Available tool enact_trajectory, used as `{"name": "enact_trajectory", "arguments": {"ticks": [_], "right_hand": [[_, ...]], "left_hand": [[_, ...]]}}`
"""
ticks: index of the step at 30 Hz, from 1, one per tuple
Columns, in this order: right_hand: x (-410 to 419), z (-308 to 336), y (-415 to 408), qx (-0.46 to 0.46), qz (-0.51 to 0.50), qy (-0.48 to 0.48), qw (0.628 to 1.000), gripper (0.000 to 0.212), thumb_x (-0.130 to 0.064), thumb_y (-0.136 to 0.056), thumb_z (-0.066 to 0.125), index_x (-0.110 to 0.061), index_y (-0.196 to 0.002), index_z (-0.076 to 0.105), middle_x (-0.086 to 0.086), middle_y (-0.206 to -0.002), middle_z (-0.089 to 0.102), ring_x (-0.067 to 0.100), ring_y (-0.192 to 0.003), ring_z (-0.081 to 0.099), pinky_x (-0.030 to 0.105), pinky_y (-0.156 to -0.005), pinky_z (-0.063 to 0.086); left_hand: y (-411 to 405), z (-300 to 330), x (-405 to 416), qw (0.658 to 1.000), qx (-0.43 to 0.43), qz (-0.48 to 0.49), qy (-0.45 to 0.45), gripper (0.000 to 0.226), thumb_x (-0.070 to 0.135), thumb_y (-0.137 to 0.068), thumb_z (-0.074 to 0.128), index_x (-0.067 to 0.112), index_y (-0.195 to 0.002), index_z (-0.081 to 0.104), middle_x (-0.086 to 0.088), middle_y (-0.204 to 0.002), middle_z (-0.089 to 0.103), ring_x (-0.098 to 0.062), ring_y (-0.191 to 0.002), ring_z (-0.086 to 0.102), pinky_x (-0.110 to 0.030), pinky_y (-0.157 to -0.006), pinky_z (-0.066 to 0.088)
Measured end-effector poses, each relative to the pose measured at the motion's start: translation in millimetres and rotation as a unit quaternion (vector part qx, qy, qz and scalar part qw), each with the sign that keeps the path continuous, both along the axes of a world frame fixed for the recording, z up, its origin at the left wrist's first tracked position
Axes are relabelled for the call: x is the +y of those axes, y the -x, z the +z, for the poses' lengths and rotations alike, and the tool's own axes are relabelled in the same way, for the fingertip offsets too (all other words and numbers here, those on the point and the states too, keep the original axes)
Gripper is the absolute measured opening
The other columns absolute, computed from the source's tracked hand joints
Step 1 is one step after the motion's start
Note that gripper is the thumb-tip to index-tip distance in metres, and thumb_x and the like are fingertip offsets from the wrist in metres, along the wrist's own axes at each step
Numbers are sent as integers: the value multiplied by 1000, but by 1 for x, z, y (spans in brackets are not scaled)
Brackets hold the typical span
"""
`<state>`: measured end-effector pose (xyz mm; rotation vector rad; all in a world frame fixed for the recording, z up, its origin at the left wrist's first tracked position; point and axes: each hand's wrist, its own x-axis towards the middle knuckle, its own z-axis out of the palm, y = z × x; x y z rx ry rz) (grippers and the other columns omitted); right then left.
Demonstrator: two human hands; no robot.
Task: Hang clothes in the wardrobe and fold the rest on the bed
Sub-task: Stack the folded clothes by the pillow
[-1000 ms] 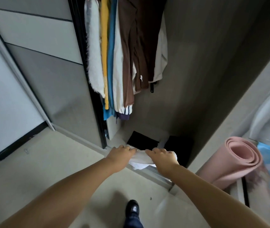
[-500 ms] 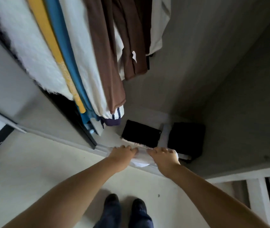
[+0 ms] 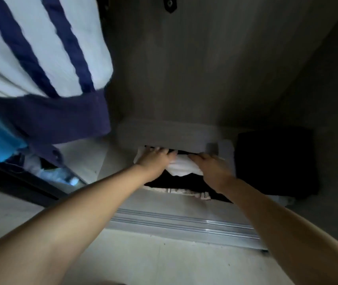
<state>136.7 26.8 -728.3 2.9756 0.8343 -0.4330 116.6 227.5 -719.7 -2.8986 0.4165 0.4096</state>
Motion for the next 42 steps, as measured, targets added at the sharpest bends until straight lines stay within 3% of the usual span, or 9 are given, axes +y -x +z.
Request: {"name": "enact_trajectory", "arguments": {"ticks": [6, 11, 21, 27, 31, 33, 35, 37, 42], "right_hand": [[9, -76, -65, -95, -20, -29, 995, 71, -10, -91, 46, -27, -152, 14, 6, -154, 23, 33, -143, 16, 52, -112, 25], [12, -155, -50, 8, -25, 41, 999, 81, -4, -94, 41, -31, -152, -7, 7, -161, -6, 43, -144, -12, 65, -113, 7], [13, -190, -33, 65, -11, 114, 991, 91, -48, -92, 46, -36, -144, -28, 10, -150, -40, 40, -131, -42, 68, -105, -17], [13, -113, -22, 160, -38, 130, 978, 86, -37, -93, 50, -37, -149, -15, 6, -156, -29, 31, -142, -29, 64, -110, -10], [5, -22, 10, 126, -73, 107, 984, 68, -29, -97, 42, -25, -153, 4, 8, -161, 4, 27, -148, -1, 54, -115, 9], [-4, 26, 26, 94, -97, 53, 989, 58, -26, -96, 42, -21, -150, 21, 12, -146, 40, 29, -134, 38, 41, -102, 36], [-13, 76, 41, 74, -117, 12, 990, 51, -25, -96, 40, -20, -146, 29, 10, -122, 61, 30, -107, 60, 33, -75, 45], [-22, 125, 53, 48, -123, 1, 991, 42, -26, -97, 38, -20, -139, 37, 8, -107, 68, 30, -91, 66, 29, -62, 40], [-43, 241, 77, 40, -164, -13, 986, 26, -28, -98, 38, -16, -118, 51, 10, -102, 69, 33, -91, 66, 30, -63, 39]], "left_hand": [[-68, -82, 15, 994, -106, 20, 28, 61, 11, -99, 27, 24, -153, 3, -9, -159, 13, -30, -144, 15, -56, -115, 11], [-52, -173, 14, 997, 31, 35, 58, 76, 1, -95, 30, 32, -151, -12, -5, -160, -12, -30, -147, -9, -59, -115, 4], [-30, -219, 10, 987, 146, 45, 54, 88, 11, -91, 36, 35, -142, -32, -3, -150, -40, -26, -137, -37, -65, -109, -12], [-18, -132, 0, 974, 222, 39, 25, 82, 9, -94, 38, 32, -148, -20, -4, -158, -23, -25, -145, -20, -62, -111, -9], [5, -35, -26, 986, 156, 13, 61, 71, 12, -94, 40, 23, -153, 2, -9, -158, 16, -26, -145, 13, -50, -116, 5], [14, 17, -39, 992, 93, -25, 86, 58, 15, -92, 41, 18, -148, 25, -8, -145, 37, -26, -133, 33, -39, -113, 18], [21, 71, -51, 992, 37, -61, 108, 45, 19, -91, 42, 15, -136, 43, -7, -132, 50, -25, -123, 43, -33, -102, 29], [24, 125, -63, 989, 16, -67, 134, 35, 20, -92, 41, 12, -125, 51, -8, -124, 55, -26, -117, 48, -33, -91, 35], [36, 241, -88, 984, 22, -32, 176, 28, 22, -95, 39, 12, -119, 51, -8, -122, 56, -26, -119, 46, -36, -86, 39]]}}
